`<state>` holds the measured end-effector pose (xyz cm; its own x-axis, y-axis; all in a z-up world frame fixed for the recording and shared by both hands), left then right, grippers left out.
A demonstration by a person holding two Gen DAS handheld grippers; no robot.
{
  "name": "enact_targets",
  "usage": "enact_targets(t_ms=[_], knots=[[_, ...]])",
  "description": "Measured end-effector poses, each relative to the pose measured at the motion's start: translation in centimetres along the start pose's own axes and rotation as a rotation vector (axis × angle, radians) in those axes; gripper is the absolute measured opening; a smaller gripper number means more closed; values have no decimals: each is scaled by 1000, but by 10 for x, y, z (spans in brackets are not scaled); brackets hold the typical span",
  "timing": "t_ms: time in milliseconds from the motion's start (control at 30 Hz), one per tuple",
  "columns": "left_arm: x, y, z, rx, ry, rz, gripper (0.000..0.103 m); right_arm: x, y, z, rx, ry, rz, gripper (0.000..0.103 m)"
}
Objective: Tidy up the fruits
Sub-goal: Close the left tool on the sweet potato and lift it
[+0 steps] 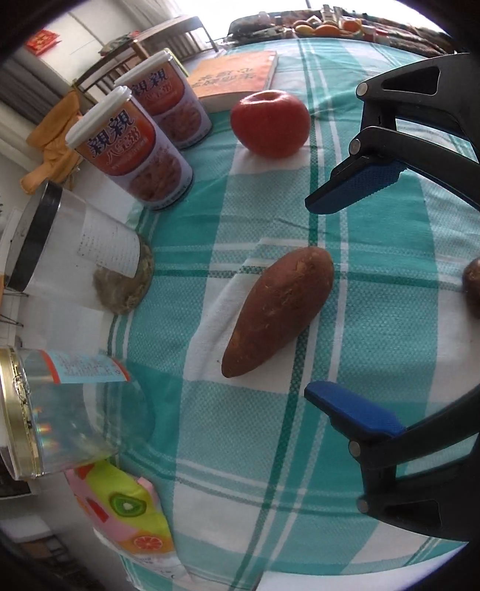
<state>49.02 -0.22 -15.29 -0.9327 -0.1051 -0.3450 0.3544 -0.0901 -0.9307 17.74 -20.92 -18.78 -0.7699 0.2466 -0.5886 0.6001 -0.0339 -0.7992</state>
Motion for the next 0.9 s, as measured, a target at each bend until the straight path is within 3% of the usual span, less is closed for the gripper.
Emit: enact_targets(t_ms=[67, 100, 200, 433, 533, 767, 900], knots=[[-3, 4, -5, -28, 6, 9, 86, 0, 0, -1, 0, -3, -1, 103], [-4, 5, -9, -23, 2, 14, 75, 0, 0, 0, 0, -3, -1, 103], [-2, 8, -14, 82, -35, 6, 58, 0, 0, 0, 0, -3, -1, 103], [7, 5, -9, 62, 76, -6, 57, 0, 0, -1, 0, -3, -1, 103], [-1, 12, -6, 23, 99, -31, 64, 0, 1, -1, 0, -3, -1, 103], [12, 9, 3, -38, 156, 59, 48, -1, 1, -1, 0, -4, -1, 103], [43, -19, 1, 14, 187, 74, 46, -1, 1, -1, -1, -5, -1, 103]])
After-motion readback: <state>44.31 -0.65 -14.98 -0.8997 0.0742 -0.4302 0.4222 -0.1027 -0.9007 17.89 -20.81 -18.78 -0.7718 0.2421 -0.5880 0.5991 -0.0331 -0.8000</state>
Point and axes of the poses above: each gripper's, at about its wrist camera, not at the fingertips, and y roughly the way its jaws point, z to its right, x to its underside, the point moved 5 cm from there along y, roughly the way its jaws point, and after that the axes turned 12 degrees about y, right-handed, at the moved point
